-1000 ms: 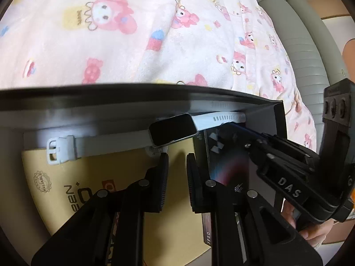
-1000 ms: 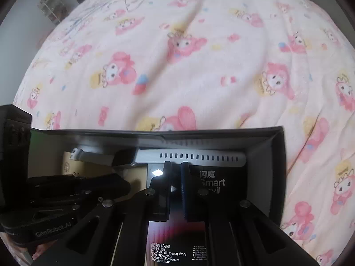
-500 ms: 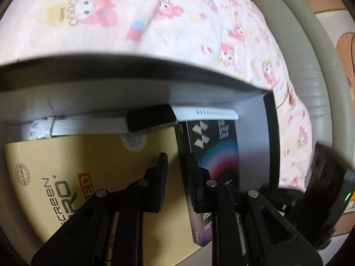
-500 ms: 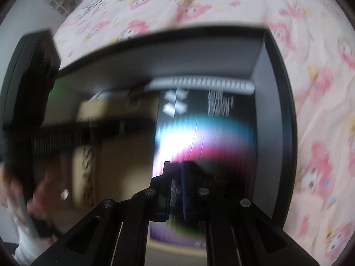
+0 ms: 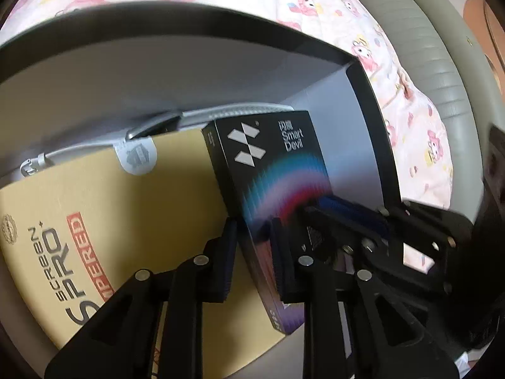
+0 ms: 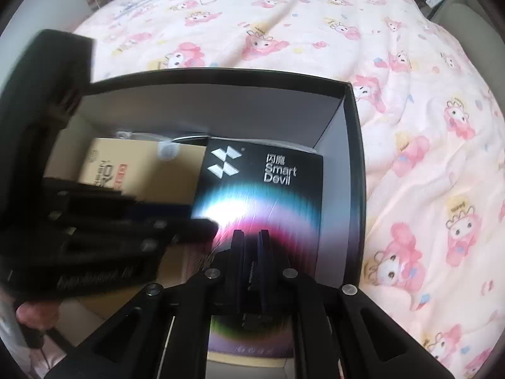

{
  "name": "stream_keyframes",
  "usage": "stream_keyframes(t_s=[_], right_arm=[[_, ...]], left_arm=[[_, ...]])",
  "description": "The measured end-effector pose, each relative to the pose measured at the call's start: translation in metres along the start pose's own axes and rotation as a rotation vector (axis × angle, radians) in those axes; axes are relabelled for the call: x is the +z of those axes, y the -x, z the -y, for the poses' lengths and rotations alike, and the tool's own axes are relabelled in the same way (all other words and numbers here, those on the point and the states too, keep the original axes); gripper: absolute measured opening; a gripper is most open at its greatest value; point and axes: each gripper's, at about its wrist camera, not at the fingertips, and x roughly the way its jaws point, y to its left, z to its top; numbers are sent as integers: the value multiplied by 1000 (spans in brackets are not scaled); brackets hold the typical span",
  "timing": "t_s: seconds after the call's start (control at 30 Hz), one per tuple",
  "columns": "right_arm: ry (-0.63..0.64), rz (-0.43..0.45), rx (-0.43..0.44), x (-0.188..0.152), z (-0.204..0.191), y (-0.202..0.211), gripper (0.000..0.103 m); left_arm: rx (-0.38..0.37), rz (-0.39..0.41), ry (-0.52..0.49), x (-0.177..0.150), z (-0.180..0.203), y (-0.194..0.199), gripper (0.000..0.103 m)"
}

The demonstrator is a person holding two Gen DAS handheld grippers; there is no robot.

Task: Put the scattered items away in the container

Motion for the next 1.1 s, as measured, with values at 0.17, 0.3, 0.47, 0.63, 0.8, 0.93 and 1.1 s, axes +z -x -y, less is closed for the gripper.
stream_keyframes(t_s=[0.17, 0.3, 0.47, 0.63, 0.8, 0.93, 1.1], right_arm=[[-2, 4, 51, 0, -3, -1, 6], [19, 29, 78, 17, -11, 5, 7], [-58, -25, 96, 32, -8, -16, 7], [-98, -29, 150, 10, -3, -11, 9], [-134, -2, 149, -17, -2, 1, 9], [-164, 50, 159, -39, 0, 20, 9], [-192, 194, 113, -77, -8, 74, 29]], left_arm=[[-2, 51, 5, -10, -27, 39, 15], [37, 161, 93, -7, -72, 88, 15], [50, 105, 217, -34, -82, 63, 15], [-6, 52, 194, -34, -7, 5, 17], [46, 21, 86, -62, 12, 8, 13], [14, 59, 82, -85, 12, 39, 15], [98, 224, 3, -137, 39, 104, 34]])
